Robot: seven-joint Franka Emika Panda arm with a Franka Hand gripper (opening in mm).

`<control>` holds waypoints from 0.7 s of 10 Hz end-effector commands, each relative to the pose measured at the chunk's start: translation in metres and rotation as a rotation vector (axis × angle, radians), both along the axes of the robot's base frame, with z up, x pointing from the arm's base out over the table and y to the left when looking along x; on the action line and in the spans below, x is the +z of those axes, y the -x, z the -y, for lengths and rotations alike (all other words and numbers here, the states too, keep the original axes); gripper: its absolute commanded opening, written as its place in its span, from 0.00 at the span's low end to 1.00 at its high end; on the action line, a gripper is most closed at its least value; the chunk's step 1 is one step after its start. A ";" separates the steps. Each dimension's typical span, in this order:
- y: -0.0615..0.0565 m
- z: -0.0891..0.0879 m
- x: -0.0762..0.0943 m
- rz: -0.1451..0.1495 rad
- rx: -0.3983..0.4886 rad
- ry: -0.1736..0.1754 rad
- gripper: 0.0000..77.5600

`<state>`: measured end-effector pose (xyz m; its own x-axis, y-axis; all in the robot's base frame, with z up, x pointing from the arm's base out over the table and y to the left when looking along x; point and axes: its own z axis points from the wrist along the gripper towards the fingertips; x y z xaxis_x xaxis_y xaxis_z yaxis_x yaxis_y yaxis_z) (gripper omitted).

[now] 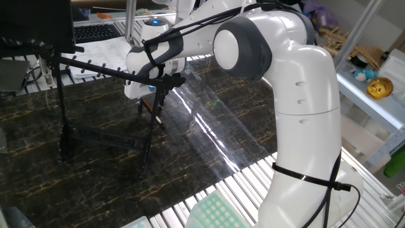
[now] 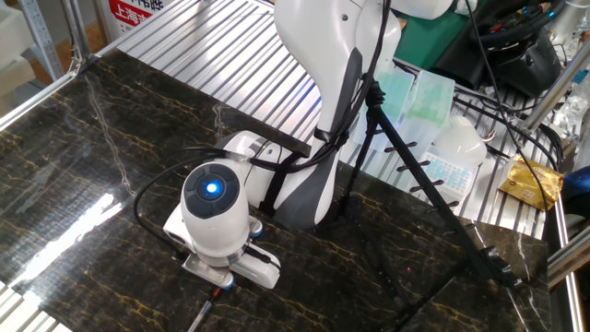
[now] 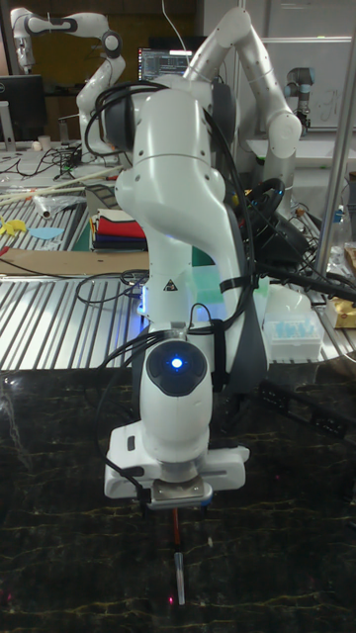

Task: Place the brush on the pen rack

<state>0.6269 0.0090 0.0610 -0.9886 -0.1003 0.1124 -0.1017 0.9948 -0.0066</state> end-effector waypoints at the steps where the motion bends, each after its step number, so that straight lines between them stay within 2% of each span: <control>1: -0.001 0.000 0.001 -0.002 0.002 0.001 0.03; 7: -0.001 0.000 0.001 -0.002 0.002 0.001 0.03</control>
